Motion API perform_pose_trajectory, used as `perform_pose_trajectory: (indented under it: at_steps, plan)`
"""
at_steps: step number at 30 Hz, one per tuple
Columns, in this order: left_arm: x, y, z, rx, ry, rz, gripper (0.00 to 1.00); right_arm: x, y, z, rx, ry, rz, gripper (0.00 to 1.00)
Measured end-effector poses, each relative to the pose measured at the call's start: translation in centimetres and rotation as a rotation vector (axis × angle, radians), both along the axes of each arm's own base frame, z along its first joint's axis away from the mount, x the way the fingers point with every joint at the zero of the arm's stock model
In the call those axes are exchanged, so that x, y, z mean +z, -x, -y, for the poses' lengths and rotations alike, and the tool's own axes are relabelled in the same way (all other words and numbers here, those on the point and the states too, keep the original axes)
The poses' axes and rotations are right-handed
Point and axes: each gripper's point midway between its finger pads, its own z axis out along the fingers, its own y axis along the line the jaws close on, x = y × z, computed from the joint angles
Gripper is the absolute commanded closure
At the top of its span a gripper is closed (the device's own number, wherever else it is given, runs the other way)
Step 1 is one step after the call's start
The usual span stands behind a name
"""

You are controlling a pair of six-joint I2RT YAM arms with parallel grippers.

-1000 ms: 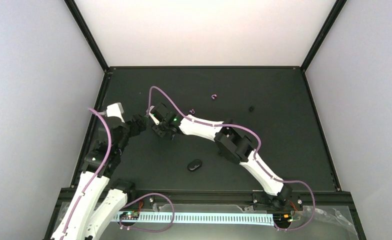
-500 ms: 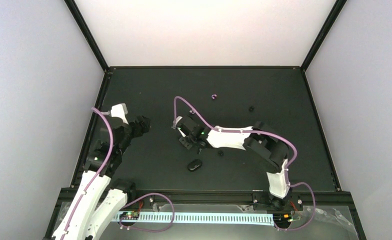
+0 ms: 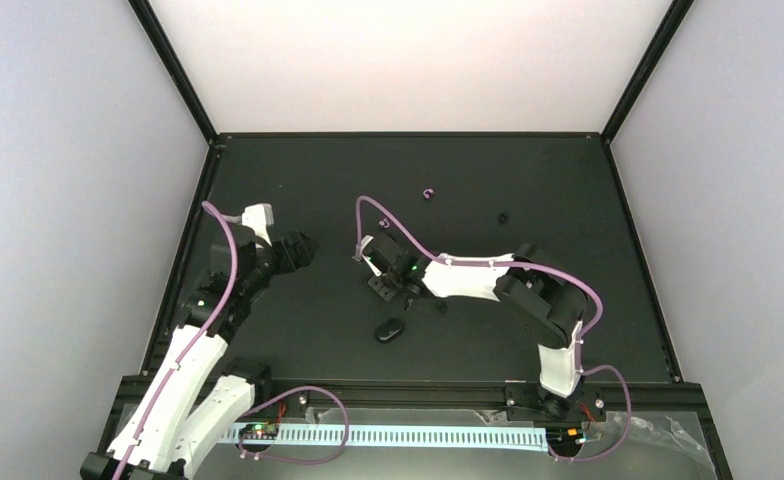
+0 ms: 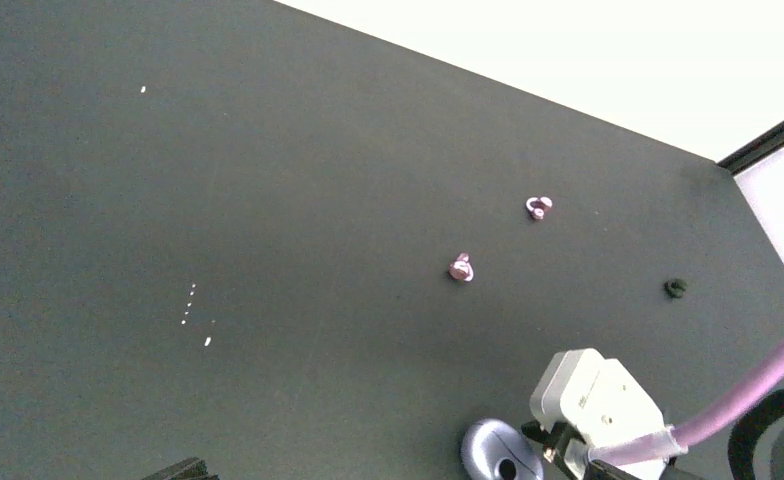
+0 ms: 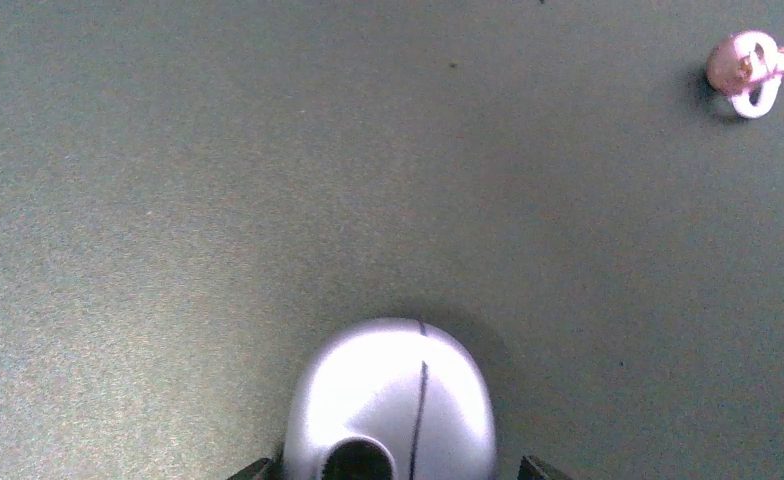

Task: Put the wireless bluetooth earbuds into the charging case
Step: Pick up the charging case at the center of the board.

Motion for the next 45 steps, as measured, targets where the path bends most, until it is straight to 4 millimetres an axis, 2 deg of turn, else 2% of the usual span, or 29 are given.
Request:
perform_pose_trajectory:
  at_steps: [11,19,24,39,45]
  plan:
    - [-0.4,-0.2,0.9,-0.047,0.015,-0.016,0.01,0.0,-0.5,1.5,-0.016,-0.018,-0.098,0.33]
    - [-0.6,-0.3,1.3,-0.063,0.021,-0.025,0.01,0.5,-0.4,0.8,0.011,-0.027,-0.116,0.33]
    - [-0.6,-0.2,1.4,-0.068,0.023,-0.026,0.01,-0.2,-0.5,0.6,0.027,-0.013,-0.122,0.33]
    - [-0.7,-0.3,1.5,-0.074,0.026,-0.032,0.01,-0.6,1.3,-0.3,0.079,-0.016,-0.168,0.4]
    - [-0.7,-0.3,1.5,-0.075,0.026,-0.033,0.01,-0.6,1.4,-0.3,0.079,-0.01,-0.167,0.41]
